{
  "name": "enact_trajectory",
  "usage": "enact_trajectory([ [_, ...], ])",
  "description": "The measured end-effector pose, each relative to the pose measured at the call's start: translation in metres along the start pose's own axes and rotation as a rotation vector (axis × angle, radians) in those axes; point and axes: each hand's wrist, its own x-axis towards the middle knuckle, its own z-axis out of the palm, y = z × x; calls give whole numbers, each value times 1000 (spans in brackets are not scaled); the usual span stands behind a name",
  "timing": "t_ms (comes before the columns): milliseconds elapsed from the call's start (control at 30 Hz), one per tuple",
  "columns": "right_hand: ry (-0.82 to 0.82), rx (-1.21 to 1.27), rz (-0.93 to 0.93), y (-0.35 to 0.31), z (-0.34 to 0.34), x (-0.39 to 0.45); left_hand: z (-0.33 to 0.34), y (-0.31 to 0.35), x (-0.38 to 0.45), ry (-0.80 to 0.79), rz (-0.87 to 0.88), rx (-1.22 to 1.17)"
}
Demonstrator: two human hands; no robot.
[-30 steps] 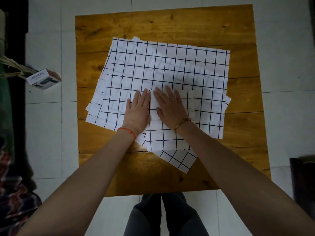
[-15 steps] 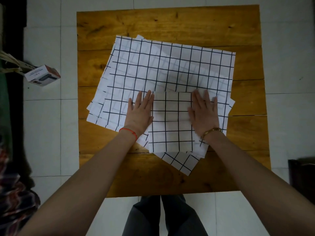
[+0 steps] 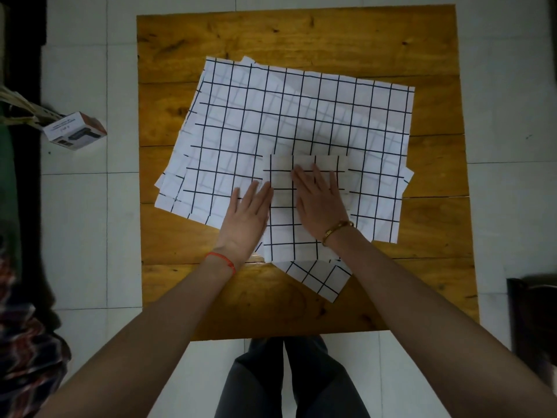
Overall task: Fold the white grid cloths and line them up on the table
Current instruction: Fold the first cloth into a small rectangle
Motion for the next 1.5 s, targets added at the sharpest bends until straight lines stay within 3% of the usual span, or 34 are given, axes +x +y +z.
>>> enact_trajectory([
  [500, -29, 43, 17, -4, 0, -2, 38, 23, -120, -57, 164, -57],
  [633, 70, 142, -8, 1, 0, -7, 34, 27, -127, 49, 184, -142],
  [733, 347, 334, 97, 9, -5, -22, 15, 29, -115, 186, 24, -393],
  [833, 536, 474, 411, 25, -5, -41, -4, 29, -89, 263, -244, -616],
  [900, 507, 537, 595, 35, 2, -51, -10, 27, -67, 251, -427, -784],
  [1000, 409, 663, 705, 45, 10, -58, -13, 24, -37, 144, -620, -919],
  [1100, 343, 788, 742, 47, 13, -60, -15, 25, -20, 58, -673, -989],
  [1333, 271, 851, 752, 41, 6, -55, -20, 26, -8, 59, -841, -1051],
  [1500, 261, 929, 763, 40, 4, -55, -23, 26, -7, 48, -860, -1085],
])
